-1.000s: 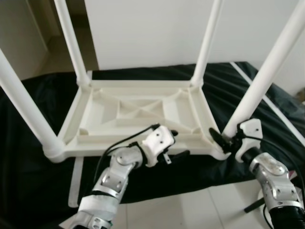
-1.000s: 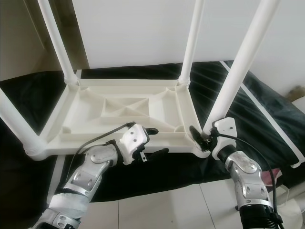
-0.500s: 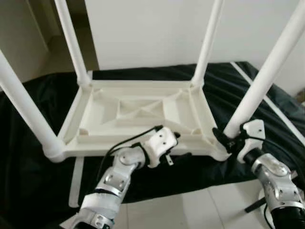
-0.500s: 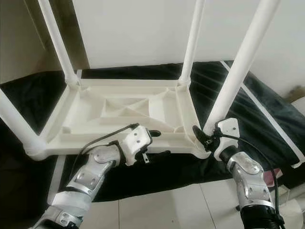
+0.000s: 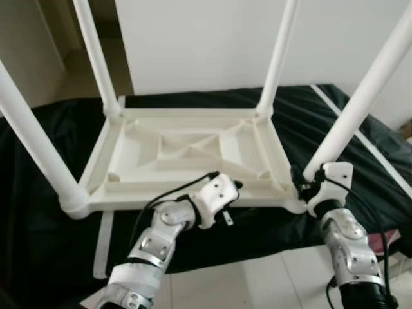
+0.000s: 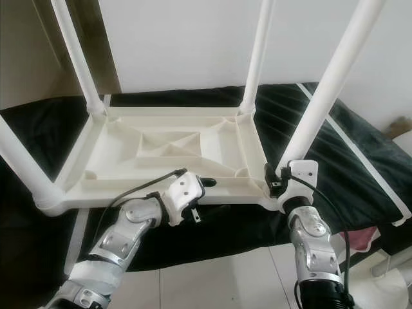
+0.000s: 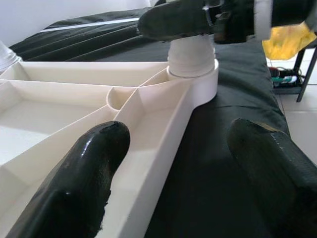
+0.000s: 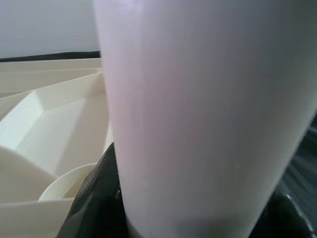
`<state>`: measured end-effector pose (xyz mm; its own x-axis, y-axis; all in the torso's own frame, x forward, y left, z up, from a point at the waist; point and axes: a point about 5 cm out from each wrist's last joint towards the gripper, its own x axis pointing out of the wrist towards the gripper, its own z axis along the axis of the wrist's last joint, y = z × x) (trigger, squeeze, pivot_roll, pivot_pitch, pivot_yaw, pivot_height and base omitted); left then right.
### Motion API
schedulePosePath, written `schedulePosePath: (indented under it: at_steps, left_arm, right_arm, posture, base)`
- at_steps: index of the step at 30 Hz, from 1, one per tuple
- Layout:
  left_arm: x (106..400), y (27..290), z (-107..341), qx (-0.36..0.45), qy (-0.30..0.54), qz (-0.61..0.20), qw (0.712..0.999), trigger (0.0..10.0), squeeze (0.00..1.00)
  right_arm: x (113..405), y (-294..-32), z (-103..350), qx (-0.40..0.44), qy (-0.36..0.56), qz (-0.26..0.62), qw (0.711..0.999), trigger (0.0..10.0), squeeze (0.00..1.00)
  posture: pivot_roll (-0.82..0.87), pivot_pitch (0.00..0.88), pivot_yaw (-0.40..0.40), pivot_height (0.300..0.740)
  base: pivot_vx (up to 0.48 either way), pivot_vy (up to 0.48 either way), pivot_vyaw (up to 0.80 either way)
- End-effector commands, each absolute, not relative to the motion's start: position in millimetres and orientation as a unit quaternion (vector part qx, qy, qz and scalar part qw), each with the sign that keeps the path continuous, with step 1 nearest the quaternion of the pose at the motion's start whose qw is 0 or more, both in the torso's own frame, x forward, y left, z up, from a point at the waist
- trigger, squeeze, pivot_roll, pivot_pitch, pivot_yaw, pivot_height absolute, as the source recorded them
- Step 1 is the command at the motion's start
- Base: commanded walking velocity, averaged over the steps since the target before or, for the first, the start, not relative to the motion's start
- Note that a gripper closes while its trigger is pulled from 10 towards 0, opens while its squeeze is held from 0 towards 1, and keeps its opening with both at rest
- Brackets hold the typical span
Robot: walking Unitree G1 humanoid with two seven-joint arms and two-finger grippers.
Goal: Building children table
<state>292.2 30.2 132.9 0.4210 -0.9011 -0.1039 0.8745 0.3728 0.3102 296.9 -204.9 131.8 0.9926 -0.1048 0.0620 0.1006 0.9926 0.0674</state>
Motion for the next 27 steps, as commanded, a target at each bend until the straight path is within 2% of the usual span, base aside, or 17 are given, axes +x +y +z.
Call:
schedulePosePath:
  at_steps: [1, 6, 14, 21, 22, 27]
  left_arm:
    - [295, 31, 132, 0.158, -0.044, -0.504, 0.848, 10.0, 0.0]
    - [289, 31, 133, 0.131, -0.045, -0.503, 0.853, 10.0, 0.0]
    - [291, 31, 135, 0.132, -0.046, -0.502, 0.854, 10.0, 0.0]
    - [293, 34, 148, 0.083, -0.06, -0.494, 0.864, 10.0, 0.0]
    - [292, 34, 148, 0.084, -0.059, -0.494, 0.863, 10.0, 0.0]
    - [290, 33, 149, 0.081, -0.058, -0.497, 0.862, 10.0, 0.0]
  right_arm:
    - [297, -207, 122, 0.062, -0.006, -0.113, 0.992, 10.0, 0.0]
    - [301, -184, 119, 0.08, 0.0, -0.157, 0.984, 10.0, 0.0]
    - [303, -173, 126, 0.078, -0.011, -0.119, 0.99, 10.0, 0.0]
    - [301, -173, 126, 0.074, -0.011, -0.127, 0.989, 10.0, 0.0]
    - [300, -173, 128, 0.074, -0.017, -0.125, 0.989, 10.0, 1.0]
    - [294, -176, 130, 0.073, -0.028, -0.095, 0.992, 10.0, 1.0]
  posture:
    - [0.03, 0.0, -0.029, 0.74]
    - [0.06, 0.0, -0.045, 0.74]
    - [0.06, 0.0, -0.051, 0.74]
    - [0.06, 0.0, -0.055, 0.74]
    - [0.06, 0.0, -0.053, 0.74]
    - [0.05, 0.0, -0.045, 0.74]
  base:
    - [0.0, 0.0, 0.0]
    - [0.0, 0.0, 0.0]
    - [0.0, 0.0, 0.0]
    - [0.0, 0.0, 0.0]
    - [0.0, 0.0, 0.0]
    - [0.0, 0.0, 0.0]
